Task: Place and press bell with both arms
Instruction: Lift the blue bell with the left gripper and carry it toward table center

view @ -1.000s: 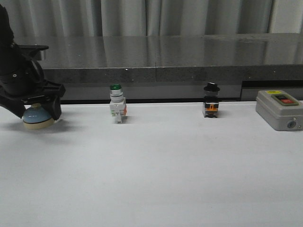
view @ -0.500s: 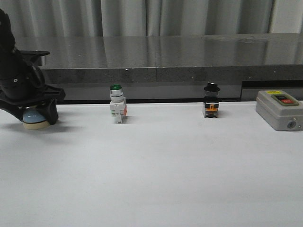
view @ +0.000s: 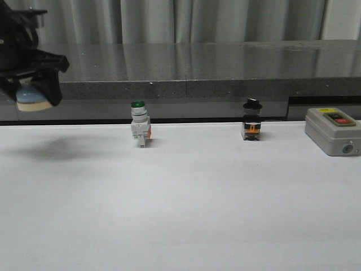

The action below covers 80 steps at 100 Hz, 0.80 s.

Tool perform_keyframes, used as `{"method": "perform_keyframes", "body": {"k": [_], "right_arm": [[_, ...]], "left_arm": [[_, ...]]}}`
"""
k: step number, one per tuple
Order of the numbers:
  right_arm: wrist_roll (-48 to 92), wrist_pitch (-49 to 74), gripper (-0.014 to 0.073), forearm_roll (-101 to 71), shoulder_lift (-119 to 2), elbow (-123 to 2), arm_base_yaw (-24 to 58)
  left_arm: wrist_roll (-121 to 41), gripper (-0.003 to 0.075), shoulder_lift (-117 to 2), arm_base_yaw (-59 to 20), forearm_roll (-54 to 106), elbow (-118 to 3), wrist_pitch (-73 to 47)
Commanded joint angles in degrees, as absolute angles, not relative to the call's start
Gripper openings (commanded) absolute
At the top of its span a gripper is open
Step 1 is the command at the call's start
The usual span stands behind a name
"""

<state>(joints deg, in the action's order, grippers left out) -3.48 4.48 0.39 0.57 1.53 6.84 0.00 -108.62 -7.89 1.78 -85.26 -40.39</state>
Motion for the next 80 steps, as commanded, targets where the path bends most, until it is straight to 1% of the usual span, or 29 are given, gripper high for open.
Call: {"method": "perform_keyframes", "body": {"k": [1, 18, 35, 56, 80], "right_arm": [[-3.24, -0.5, -0.006, 0.57, 1.34, 0.68, 6.46], [-3.24, -0.5, -0.006, 0.57, 1.34, 0.68, 6.46], [-3.24, -0.5, -0.006, 0.57, 1.34, 0.68, 6.46], [-3.24, -0.5, -0.006, 0.57, 1.34, 0.68, 6.46], [-3.24, -0.5, -0.006, 0.57, 1.34, 0.68, 6.46]], "left_arm": [[0.41, 0.0156, -102.11, -10.01, 3.25, -87.08, -39.97], [0.0, 0.0156, -98.82, -16.48, 3.26, -87.08, -40.07], [0.0, 0.0156, -99.52, -24.9, 3.26, -87.08, -39.62], [0.0, 0.0156, -103.05, -34.02, 3.26, -87.08, -35.01], [0.0, 0.0156, -109.86, -40.6, 3.26, -87.08, -33.2]]}}
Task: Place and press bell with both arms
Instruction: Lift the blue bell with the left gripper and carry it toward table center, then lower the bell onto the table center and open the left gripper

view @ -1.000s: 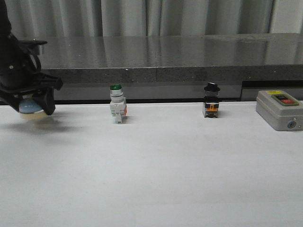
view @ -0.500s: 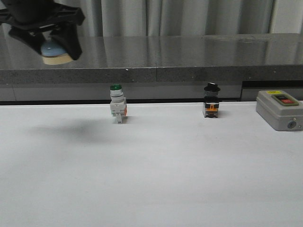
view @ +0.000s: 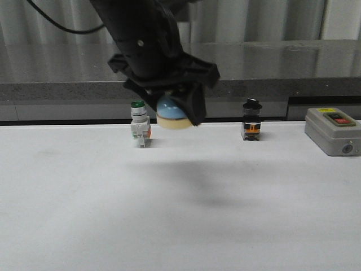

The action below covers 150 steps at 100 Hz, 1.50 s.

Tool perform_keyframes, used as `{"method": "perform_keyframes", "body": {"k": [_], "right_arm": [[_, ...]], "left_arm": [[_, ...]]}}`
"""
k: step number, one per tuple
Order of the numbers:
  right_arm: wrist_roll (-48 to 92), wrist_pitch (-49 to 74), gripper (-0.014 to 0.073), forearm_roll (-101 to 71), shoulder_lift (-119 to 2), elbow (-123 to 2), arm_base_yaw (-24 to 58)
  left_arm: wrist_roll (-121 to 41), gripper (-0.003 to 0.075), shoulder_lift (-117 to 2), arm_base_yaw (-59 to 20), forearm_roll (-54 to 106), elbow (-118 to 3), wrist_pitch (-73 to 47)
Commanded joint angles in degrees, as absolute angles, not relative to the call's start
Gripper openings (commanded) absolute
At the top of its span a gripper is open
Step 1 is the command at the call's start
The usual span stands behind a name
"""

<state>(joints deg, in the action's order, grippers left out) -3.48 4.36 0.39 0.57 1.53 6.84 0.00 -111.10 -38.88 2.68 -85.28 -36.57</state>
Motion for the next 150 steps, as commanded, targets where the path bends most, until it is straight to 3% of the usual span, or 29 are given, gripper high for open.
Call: {"method": "perform_keyframes", "body": {"k": [1, 60, 65, 72, 84, 94, 150], "right_arm": [[-3.24, -0.5, -0.006, 0.57, 1.34, 0.68, 6.46], [-3.24, -0.5, -0.006, 0.57, 1.34, 0.68, 6.46], [-3.24, -0.5, -0.006, 0.57, 1.34, 0.68, 6.46], [-3.24, -0.5, -0.006, 0.57, 1.34, 0.68, 6.46], [-3.24, -0.5, -0.006, 0.57, 1.34, 0.68, 6.46], [-3.24, -0.5, -0.006, 0.57, 1.34, 0.68, 6.46], [-3.24, -0.5, -0.006, 0.57, 1.34, 0.68, 6.46]], "left_arm": [[0.0, 0.0156, -110.21, -40.72, 3.26, -87.08, -33.01], [0.0, 0.017, -117.81, -42.85, 3.53, -87.08, -33.0], [0.0, 0.0209, -117.81, -42.85, 3.53, -87.08, -33.08], [-0.5, 0.0321, -117.81, -42.85, 3.66, -87.08, -33.34], [-0.93, 0.0595, -117.81, -42.85, 4.48, -87.08, -34.02], [-0.93, 0.0699, -117.7, -42.85, 4.62, -87.08, -34.56], [-0.47, 0.066, -102.3, -40.11, 4.92, -86.04, -34.37]]}}
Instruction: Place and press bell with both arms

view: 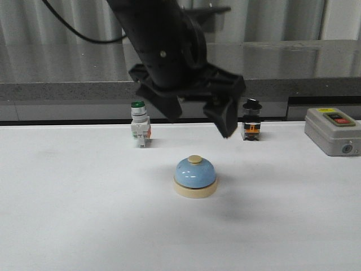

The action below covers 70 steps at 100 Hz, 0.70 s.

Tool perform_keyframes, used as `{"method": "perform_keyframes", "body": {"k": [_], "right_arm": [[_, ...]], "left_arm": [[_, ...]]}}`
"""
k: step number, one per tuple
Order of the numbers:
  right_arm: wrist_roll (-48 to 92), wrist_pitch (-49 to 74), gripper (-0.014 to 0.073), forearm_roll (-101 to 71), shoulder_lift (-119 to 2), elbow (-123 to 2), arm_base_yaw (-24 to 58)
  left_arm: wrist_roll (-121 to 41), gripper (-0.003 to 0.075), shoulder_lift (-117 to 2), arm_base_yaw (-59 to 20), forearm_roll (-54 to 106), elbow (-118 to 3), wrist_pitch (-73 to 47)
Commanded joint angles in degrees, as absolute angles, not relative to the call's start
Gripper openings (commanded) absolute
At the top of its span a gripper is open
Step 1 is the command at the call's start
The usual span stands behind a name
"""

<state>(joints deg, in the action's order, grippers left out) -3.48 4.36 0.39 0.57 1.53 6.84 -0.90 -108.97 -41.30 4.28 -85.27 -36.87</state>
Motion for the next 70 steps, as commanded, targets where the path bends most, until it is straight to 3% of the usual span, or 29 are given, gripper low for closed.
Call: {"method": "perform_keyframes", "body": {"k": [1, 34, 70], "right_arm": [[-3.24, -0.5, -0.006, 0.57, 1.34, 0.68, 6.46], [-3.24, -0.5, -0.006, 0.57, 1.34, 0.68, 6.46], [-3.24, -0.5, -0.006, 0.57, 1.34, 0.68, 6.46]], "left_arm": [[-0.47, 0.066, -101.96, -39.95, 4.92, -85.91, -34.05], [1.51, 0.066, -83.51, -31.83, 4.92, -72.31, -25.63], [2.54, 0.066, -63.56, -14.24, 4.92, -53.25, -19.68]]}}
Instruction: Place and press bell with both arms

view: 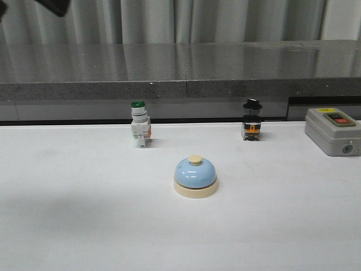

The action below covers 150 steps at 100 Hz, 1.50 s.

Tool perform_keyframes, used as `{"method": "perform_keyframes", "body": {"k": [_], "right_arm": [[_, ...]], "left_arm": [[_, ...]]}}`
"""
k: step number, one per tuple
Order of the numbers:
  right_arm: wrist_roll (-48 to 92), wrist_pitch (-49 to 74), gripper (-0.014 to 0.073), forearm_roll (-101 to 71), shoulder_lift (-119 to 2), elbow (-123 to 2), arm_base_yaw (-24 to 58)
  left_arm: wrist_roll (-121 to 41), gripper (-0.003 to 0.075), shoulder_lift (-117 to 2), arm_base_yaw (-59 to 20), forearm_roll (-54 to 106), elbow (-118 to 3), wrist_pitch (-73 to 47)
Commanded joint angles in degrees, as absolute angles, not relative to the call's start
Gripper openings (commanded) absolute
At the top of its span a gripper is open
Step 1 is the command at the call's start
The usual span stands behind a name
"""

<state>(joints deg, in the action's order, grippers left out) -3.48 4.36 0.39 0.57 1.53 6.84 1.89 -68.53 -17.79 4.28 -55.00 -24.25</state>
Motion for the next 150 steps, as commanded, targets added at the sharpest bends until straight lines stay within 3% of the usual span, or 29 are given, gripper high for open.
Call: {"method": "perform_keyframes", "body": {"k": [1, 18, 38, 48, 62, 80, 87, 150], "right_arm": [[-3.24, -0.5, -0.006, 0.57, 1.34, 0.68, 6.46], [-3.24, -0.5, -0.006, 0.57, 1.34, 0.68, 6.46], [-3.24, -0.5, -0.006, 0.57, 1.34, 0.68, 6.46], [-3.24, -0.5, -0.006, 0.57, 1.34, 0.68, 6.46], [-3.24, -0.5, -0.006, 0.57, 1.34, 0.68, 6.46], [-3.24, -0.5, -0.006, 0.57, 1.34, 0.68, 6.46], [-3.24, -0.5, -0.006, 0.57, 1.34, 0.68, 6.46], [-3.24, -0.5, -0.006, 0.57, 1.34, 0.68, 6.46]], "left_arm": [[2.54, 0.066, -62.44, -13.55, 4.92, -52.68, -19.68], [2.54, 0.066, -53.45, -8.05, 4.92, -46.35, -18.11], [2.54, 0.0658, -41.57, -7.57, 4.92, -40.85, -16.79], [2.54, 0.0617, -36.7, -7.57, 4.92, -39.22, -16.79], [2.54, 0.0445, -32.02, -7.57, 4.92, -37.97, -16.91], [2.54, 0.0083, -30.74, -7.57, 4.92, -37.71, -17.2], [2.54, -0.0024, -30.84, -7.57, 4.92, -37.71, -17.2], [2.54, -0.002, -30.84, -7.57, 4.92, -37.71, -17.2]]}}
